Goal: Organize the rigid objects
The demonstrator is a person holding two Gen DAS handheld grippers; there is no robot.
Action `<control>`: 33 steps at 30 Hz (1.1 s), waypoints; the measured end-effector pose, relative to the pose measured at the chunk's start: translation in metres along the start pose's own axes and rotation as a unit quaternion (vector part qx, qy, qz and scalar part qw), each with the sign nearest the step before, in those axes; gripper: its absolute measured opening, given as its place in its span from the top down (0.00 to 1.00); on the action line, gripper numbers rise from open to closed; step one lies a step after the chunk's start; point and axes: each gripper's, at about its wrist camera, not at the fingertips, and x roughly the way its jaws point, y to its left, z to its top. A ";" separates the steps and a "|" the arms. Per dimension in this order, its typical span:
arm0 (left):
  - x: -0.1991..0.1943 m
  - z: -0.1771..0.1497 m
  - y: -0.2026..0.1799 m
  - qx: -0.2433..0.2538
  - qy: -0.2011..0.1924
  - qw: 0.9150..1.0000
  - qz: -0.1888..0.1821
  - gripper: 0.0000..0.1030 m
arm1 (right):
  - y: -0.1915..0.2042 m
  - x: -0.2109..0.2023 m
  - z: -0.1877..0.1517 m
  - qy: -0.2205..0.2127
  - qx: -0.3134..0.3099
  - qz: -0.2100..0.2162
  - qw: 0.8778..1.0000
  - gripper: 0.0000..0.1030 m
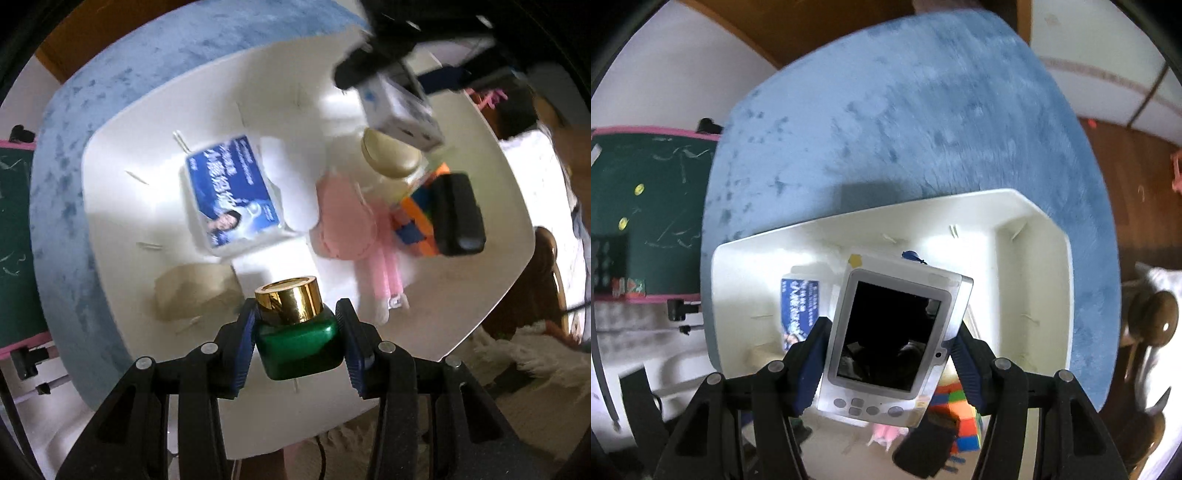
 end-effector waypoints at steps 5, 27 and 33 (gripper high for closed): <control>0.010 0.001 -0.002 0.012 0.005 1.000 0.009 0.55 | -0.005 0.019 0.012 0.025 0.029 0.001 0.999 0.38; -0.075 0.009 0.012 -0.058 -0.089 0.994 0.020 0.37 | 0.024 -0.081 -0.019 -0.091 -0.059 0.011 0.994 0.31; -0.126 0.003 0.018 -0.091 -0.149 0.984 0.023 0.37 | 0.037 -0.126 -0.044 -0.144 -0.087 0.013 0.986 0.31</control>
